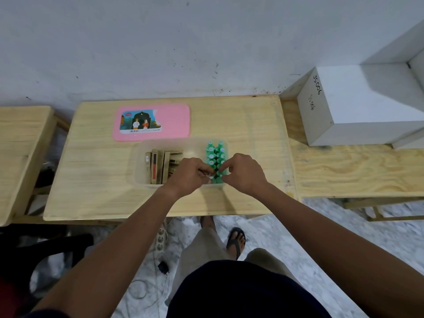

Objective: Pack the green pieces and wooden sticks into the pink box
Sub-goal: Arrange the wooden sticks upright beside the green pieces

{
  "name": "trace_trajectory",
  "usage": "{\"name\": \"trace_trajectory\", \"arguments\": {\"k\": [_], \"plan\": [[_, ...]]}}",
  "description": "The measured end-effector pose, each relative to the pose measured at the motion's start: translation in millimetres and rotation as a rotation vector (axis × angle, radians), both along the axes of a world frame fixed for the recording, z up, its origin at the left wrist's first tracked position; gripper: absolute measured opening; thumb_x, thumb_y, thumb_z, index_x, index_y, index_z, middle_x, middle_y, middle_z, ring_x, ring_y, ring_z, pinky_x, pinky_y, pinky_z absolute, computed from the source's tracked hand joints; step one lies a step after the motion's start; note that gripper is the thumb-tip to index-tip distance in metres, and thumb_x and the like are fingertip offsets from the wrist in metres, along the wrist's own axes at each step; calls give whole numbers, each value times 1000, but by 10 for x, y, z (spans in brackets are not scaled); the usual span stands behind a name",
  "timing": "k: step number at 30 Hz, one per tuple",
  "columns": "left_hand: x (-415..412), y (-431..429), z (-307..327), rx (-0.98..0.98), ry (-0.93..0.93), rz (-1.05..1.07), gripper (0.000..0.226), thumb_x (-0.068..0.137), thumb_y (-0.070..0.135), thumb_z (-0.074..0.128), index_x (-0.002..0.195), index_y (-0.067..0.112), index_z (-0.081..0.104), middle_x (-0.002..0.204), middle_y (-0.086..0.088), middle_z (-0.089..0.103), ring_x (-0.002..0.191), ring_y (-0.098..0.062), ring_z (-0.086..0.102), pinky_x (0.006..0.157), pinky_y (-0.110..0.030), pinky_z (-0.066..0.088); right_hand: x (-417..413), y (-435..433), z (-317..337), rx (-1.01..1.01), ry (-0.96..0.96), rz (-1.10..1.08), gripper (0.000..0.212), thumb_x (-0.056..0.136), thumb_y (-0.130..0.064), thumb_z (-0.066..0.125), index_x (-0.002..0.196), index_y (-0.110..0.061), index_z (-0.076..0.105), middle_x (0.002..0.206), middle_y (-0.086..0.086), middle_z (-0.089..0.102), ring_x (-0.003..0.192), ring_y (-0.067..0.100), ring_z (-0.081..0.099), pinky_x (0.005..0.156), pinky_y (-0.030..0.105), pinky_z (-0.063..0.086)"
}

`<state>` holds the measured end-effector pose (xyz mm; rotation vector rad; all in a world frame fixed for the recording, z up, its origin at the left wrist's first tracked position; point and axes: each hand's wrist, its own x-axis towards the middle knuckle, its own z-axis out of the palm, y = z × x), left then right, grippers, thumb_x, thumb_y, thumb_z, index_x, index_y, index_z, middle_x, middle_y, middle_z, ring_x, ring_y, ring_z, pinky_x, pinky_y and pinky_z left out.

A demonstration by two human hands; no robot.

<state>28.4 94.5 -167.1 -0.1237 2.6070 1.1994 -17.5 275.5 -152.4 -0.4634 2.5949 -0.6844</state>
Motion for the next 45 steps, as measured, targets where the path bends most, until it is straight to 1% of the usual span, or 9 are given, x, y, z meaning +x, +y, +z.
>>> {"name": "trace_trajectory", "arguments": {"k": [4,10,18,25,29,32,36,40,45], "plan": [[-16,-61,73,35,-51,18,32,66,11,88,97,14,78,89,-3,73,74,-16,70,73,-31,57,-96,-10,58,-43,26,-4,19,76,-25,72,94,-31,77,82,-15,48,78,12,53,63,27,39],[-169,-337,202,-18,-26,57,37,64,16,90,99,17,77,86,0,71,71,-14,70,70,-25,56,-363,-309,191,-68,55,-33,21,76,-23,69,95,-27,77,86,-8,67,81,17,63,63,26,41],[-507,-1059,195,-68,37,110,25,70,19,83,94,22,77,91,2,73,76,-5,67,74,-23,53,-743,-1057,202,-62,45,-34,17,75,-29,72,92,-30,76,82,-11,64,85,16,62,68,27,44],[-520,-1486,88,-192,114,107,22,75,18,75,96,25,74,96,7,68,79,-9,62,77,-27,51,-750,-1576,97,-79,15,-31,15,77,-26,68,90,-29,76,82,-10,71,82,14,64,69,28,49],[-318,-1619,-21,-266,208,244,35,75,17,72,110,21,71,106,2,63,98,-18,57,85,-32,50,-507,-1717,13,-113,0,-33,14,79,-23,65,86,-28,76,82,-9,74,79,13,65,70,26,51],[-50,-1678,-76,-184,192,425,37,79,18,74,115,20,70,107,1,65,82,-15,62,82,-34,55,-298,-1775,-84,-97,-30,8,12,77,-29,65,83,-27,75,80,-7,74,80,16,67,73,29,53],[231,-1648,-113,-59,108,541,32,87,23,69,119,28,70,90,6,73,70,-8,69,82,-33,56,-114,-1830,-228,-45,-63,9,21,77,-41,69,80,-21,67,81,-2,70,83,23,65,71,33,52],[314,-1608,-133,32,37,712,25,83,27,73,108,25,76,87,1,76,78,-14,73,86,-37,57,28,-1874,-335,8,-87,-11,38,76,-52,70,88,-20,54,94,4,62,87,26,59,65,31,36],[265,-1541,-94,83,-29,873,15,80,27,76,93,21,79,88,0,77,80,-17,73,85,-37,58,68,-1867,-367,-18,-154,-32,46,67,-47,79,94,-21,52,101,4,59,90,26,58,66,31,35]]}}
